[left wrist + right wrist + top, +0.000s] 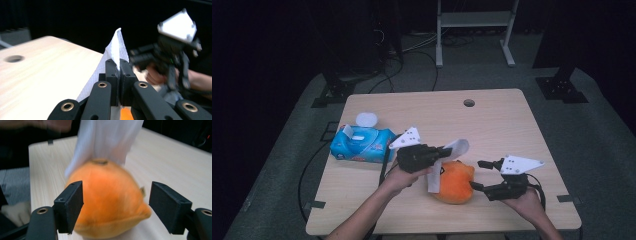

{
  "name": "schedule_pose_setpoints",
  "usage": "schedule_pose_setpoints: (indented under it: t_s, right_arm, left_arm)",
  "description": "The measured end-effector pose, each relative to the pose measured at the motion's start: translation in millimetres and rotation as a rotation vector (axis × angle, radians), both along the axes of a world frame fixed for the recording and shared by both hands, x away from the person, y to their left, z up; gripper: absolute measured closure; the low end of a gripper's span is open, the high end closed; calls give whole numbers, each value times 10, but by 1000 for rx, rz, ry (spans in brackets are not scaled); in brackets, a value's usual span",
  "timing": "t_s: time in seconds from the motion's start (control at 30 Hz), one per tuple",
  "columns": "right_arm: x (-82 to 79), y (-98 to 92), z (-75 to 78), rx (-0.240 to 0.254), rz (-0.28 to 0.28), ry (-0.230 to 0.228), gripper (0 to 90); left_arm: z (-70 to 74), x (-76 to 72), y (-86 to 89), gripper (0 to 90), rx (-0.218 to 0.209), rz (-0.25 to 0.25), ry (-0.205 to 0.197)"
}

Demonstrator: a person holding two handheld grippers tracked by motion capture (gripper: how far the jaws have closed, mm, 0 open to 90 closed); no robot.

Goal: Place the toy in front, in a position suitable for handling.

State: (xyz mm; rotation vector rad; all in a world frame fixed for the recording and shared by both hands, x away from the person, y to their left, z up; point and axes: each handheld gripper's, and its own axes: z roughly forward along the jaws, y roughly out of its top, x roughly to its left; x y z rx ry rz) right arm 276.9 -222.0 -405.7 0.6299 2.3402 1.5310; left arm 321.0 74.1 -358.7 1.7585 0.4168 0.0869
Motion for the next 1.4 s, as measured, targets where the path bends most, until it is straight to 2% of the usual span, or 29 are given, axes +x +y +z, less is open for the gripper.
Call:
schedule_pose_setpoints:
  t_s: [0.07,0.17,0.27,0.33,0.4,0.43,0.47,0.53,0.63,0.7,0.8,0.87,1.0,1.13,1.27,1.4]
  right_arm:
    - [-17,-50,84,33,1,-21,267]
    - [-38,-110,172,67,-8,-41,297]
    - [-61,-151,211,70,6,-67,364]
    - [-63,-140,202,52,25,-70,408]
    - [-63,-106,176,28,49,-66,520]
    - [-63,-83,161,17,60,-55,612]
    - [-69,-63,149,-3,69,-51,786]
    - [-98,-15,131,-46,72,-62,890]
    - [-121,-13,138,-78,88,-60,893]
    - [-148,-81,175,-67,84,-64,892]
    - [-188,-234,240,-45,70,-72,892]
    - [-217,-329,267,-30,61,-73,891]
    - [-258,-498,279,-20,51,-66,891]
    - [-264,-592,242,-26,43,-40,887]
    - [-209,-492,197,-28,57,-1,868]
    - [-108,-230,177,-78,80,13,871]
  left_arm:
    - [-41,-52,-90,875,29,-26,-8]
    - [-148,-120,-196,873,62,-78,6]
    - [-253,-168,-258,872,90,-121,23]
    - [-307,-191,-286,870,103,-143,36]
    - [-352,-214,-307,855,113,-162,49]
    - [-363,-221,-313,838,119,-166,49]
    - [-367,-226,-316,793,124,-165,50]
    - [-361,-235,-296,714,127,-158,47]
    - [-312,-240,-197,680,101,-146,32]
    - [-279,-236,-114,678,89,-127,22]
    - [-255,-203,0,675,91,-91,14]
    - [-265,-165,80,674,88,-62,23]
    - [-360,-101,180,669,112,-21,32]
    - [-491,-88,180,664,129,-19,65]
    - [-584,-117,109,664,150,-36,72]
    - [-594,-117,90,665,149,-39,71]
